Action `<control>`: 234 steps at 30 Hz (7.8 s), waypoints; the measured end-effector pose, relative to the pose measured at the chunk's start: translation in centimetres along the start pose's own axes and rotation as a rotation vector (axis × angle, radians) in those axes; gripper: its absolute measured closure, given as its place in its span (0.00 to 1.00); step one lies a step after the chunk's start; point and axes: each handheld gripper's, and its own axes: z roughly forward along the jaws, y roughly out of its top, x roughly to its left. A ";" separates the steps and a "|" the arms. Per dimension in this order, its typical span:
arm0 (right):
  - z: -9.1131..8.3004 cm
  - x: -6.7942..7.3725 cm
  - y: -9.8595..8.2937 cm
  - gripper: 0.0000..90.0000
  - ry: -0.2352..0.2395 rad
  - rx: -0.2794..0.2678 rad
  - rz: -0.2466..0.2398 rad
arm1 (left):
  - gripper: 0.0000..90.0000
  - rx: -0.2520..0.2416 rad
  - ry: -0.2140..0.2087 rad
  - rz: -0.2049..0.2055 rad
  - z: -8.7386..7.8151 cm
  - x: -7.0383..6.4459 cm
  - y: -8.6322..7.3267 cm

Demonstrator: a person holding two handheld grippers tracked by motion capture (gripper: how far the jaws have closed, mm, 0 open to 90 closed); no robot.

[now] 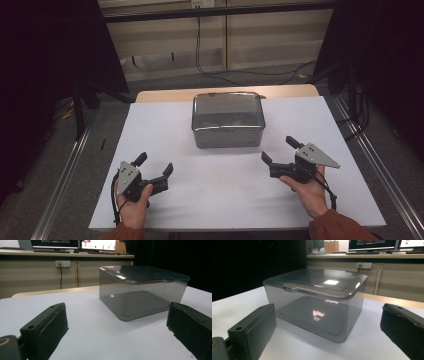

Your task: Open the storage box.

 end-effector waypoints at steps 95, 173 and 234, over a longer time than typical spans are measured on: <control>11.0 8.6 0.8 0.76 -0.074 0.210 -1.301 | 0.03 0.066 0.002 0.030 0.2 0.4 -0.3; 11.0 8.2 3.8 0.89 -0.106 0.102 -1.315 | 0.03 0.038 -0.143 0.090 10.6 -0.1 3.6; 10.1 3.7 3.3 0.34 -0.085 0.093 -0.843 | 0.16 0.037 -0.074 0.221 15.7 -0.5 3.7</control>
